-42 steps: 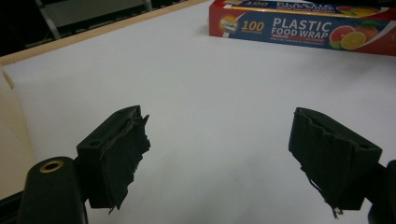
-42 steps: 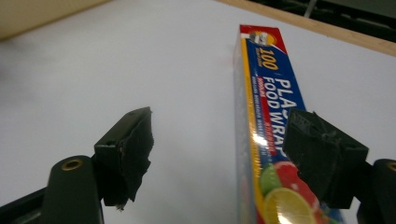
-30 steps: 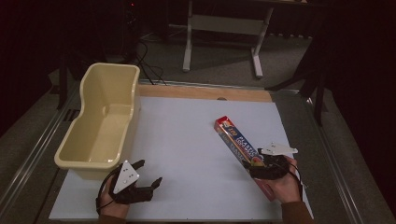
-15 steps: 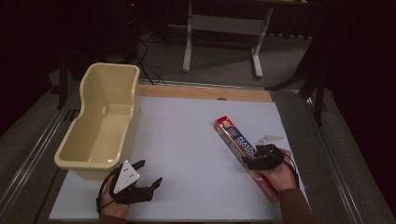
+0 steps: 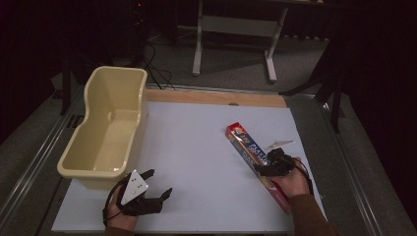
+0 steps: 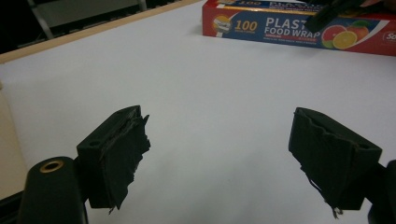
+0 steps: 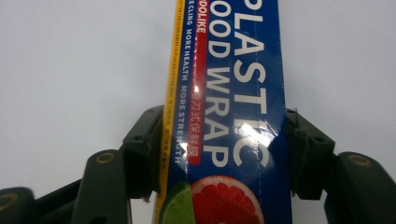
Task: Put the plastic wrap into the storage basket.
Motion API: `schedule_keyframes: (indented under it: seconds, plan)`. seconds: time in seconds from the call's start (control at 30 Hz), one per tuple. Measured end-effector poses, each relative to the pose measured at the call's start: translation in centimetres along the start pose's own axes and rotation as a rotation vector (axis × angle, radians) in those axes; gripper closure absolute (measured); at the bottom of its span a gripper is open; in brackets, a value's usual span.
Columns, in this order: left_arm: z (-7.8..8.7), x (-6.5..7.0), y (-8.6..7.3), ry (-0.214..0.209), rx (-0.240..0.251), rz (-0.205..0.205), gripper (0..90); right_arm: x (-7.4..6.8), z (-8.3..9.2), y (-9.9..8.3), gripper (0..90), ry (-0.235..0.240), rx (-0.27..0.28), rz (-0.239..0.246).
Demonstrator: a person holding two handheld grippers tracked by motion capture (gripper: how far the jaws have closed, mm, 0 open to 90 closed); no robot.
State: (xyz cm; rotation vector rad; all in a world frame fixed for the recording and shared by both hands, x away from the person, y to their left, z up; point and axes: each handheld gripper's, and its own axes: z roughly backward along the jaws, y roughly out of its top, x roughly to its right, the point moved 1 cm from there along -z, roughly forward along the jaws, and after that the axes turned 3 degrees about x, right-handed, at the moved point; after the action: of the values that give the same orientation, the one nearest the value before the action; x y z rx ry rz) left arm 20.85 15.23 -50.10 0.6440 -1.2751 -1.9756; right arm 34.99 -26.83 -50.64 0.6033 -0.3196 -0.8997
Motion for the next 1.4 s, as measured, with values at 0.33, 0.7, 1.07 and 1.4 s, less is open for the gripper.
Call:
schedule_keyframes:
  seconds: [0.33, 0.7, 1.07, 1.4]
  plan:
    - [0.0, 0.0, 0.0, 0.003, 0.002, 0.003, 18.7, -0.1, 0.0, 0.5, 42.0, 0.024, -0.018, -0.122]
    - [0.1, -0.1, 0.0, 0.005, 0.011, 0.008, 18.7, -0.1, 0.1, 0.9, 43.2, 0.047, 0.013, -0.252]
    - [0.2, -0.1, 0.0, 0.014, 0.014, 0.005, 18.8, -0.5, 0.5, 2.2, 44.0, 0.152, 0.091, -0.408]
    - [0.3, -0.1, 0.0, 0.014, 0.016, 0.005, 18.8, -1.6, 0.2, 3.2, 44.0, 0.248, 0.158, -0.530]
